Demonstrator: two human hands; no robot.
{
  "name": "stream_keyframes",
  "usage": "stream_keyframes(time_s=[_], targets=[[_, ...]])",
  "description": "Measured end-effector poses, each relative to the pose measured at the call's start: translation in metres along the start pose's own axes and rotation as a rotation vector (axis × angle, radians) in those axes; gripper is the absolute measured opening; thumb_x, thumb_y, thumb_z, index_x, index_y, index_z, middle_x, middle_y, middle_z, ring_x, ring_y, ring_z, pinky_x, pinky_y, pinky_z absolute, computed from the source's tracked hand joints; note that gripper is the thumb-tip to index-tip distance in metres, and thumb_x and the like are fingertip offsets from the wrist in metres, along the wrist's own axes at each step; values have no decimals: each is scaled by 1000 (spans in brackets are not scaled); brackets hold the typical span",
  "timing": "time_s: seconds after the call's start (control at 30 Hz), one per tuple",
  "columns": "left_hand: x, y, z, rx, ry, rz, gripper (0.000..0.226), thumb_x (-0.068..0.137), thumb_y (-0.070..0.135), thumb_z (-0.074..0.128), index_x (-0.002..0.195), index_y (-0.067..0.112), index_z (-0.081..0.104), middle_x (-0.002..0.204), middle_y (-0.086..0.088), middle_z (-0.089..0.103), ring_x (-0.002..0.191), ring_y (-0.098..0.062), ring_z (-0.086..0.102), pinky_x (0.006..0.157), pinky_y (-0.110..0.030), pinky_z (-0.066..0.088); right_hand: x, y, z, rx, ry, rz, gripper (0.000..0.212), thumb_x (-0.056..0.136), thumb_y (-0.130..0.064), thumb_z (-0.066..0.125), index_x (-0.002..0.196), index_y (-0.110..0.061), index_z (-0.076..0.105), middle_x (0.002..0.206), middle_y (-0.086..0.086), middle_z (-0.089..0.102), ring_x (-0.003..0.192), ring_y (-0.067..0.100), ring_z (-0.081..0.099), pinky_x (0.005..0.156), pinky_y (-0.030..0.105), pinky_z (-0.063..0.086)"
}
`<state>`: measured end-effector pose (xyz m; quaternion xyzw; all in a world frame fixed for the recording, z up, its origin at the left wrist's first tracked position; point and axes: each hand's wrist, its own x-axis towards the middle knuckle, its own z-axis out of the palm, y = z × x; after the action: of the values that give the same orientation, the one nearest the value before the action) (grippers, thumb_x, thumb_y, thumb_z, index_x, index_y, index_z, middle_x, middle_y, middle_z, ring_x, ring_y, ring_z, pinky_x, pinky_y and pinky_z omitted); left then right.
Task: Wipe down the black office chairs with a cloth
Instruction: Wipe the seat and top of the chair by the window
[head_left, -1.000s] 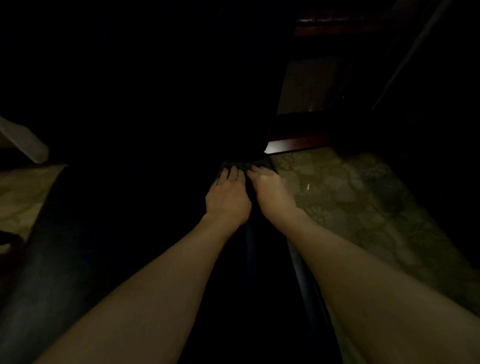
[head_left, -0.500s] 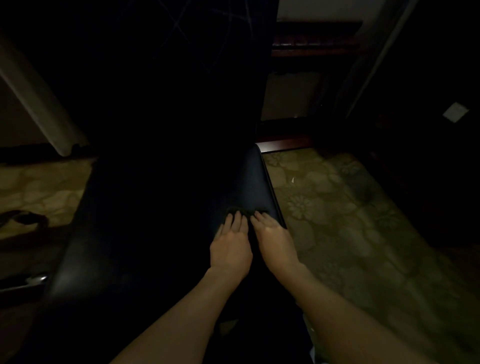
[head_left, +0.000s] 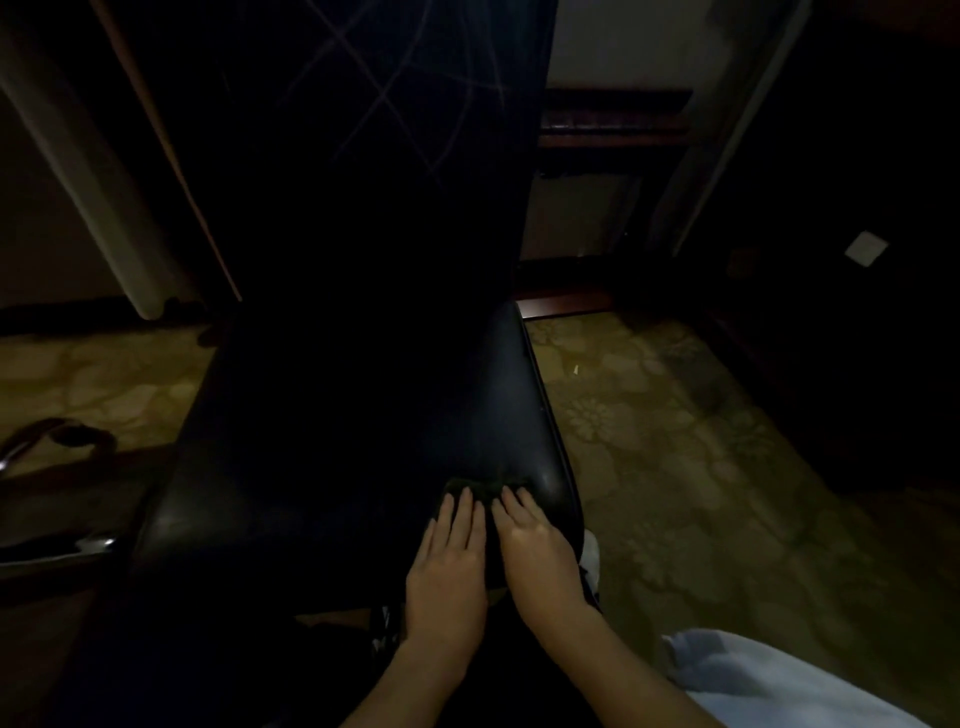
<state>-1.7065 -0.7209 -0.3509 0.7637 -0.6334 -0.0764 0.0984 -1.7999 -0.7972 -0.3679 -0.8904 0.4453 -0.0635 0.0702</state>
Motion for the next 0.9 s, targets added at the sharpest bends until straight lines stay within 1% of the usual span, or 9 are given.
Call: stream_keyframes(time_s=[0.1, 0.17, 0.3, 0.37, 0.47, 0.5, 0.6, 0.67, 0.9], targets=[[9, -10, -9, -11, -17, -127, 84, 73, 12, 77, 146, 6, 36, 155, -13, 29, 143, -24, 32, 113, -33, 18, 7, -15, -1, 6, 8, -27, 64, 40, -5, 94, 102, -5, 75, 106, 10, 73, 103, 24, 69, 81, 30, 58], [13, -21, -11, 11, -30, -146, 85, 68, 10, 80, 143, 5, 39, 152, -13, 33, 140, -23, 37, 112, -33, 24, 15, -27, -2, 20, 8, -27, 65, 41, -4, 93, 104, -5, 74, 108, 11, 72, 105, 24, 68, 81, 31, 59], [30, -47, -6, -2, -11, -102, 77, 53, 9, 88, 125, 4, 63, 133, -13, 60, 124, -25, 57, 99, -36, 48, 39, -35, 0, 1, 4, 2, 67, 45, -3, 92, 108, -2, 72, 112, 12, 70, 109, 22, 66, 88, 29, 53], [46, -48, -11, -10, -25, -111, 75, 63, 13, 84, 132, 4, 57, 140, -14, 53, 130, -26, 51, 106, -36, 42, 53, -30, 0, 6, 16, 36, 69, 45, 1, 91, 110, 0, 70, 114, 14, 70, 110, 23, 66, 88, 27, 51], [80, -36, -15, -6, -66, -45, 70, 96, 15, 49, 155, 9, 12, 162, -10, 6, 150, -25, 6, 119, -34, 2, 74, -13, 0, -12, 31, 89, 68, 51, 5, 88, 116, 2, 67, 119, 17, 67, 115, 26, 63, 93, 30, 47], [93, -32, -15, -19, -86, -38, 68, 99, 14, 41, 155, 11, 4, 163, -8, -2, 151, -24, -3, 120, -34, -3, 80, -5, 0, -18, 37, 105, 66, 58, 6, 84, 121, 3, 63, 125, 18, 63, 120, 27, 59, 97, 31, 44], [128, -18, -9, -29, -73, -1, 66, 100, 13, 35, 155, 11, 0, 163, -7, -5, 150, -24, -8, 122, -36, -3, 98, 23, -6, -6, 41, 130, 59, 88, 7, 54, 145, 1, 37, 152, 16, 36, 143, 25, 30, 113, 30, 27], [151, -9, -7, -30, -82, 22, 64, 101, 14, 33, 155, 12, 0, 164, -7, -5, 150, -23, -7, 122, -36, -3, 113, 43, -8, 28, 63, 166, 56, 95, 5, 41, 149, -3, 28, 157, 14, 26, 147, 23, 20, 116, 28, 21], [199, 6, 0, 3, -177, 10, 60, 103, 16, 29, 155, 10, -1, 163, -8, -7, 150, -25, -7, 122, -37, -1, 143, 68, -3, 59, 54, 262, 53, 98, 2, 41, 149, -3, 29, 157, 15, 26, 146, 22, 24, 116, 29, 24]])
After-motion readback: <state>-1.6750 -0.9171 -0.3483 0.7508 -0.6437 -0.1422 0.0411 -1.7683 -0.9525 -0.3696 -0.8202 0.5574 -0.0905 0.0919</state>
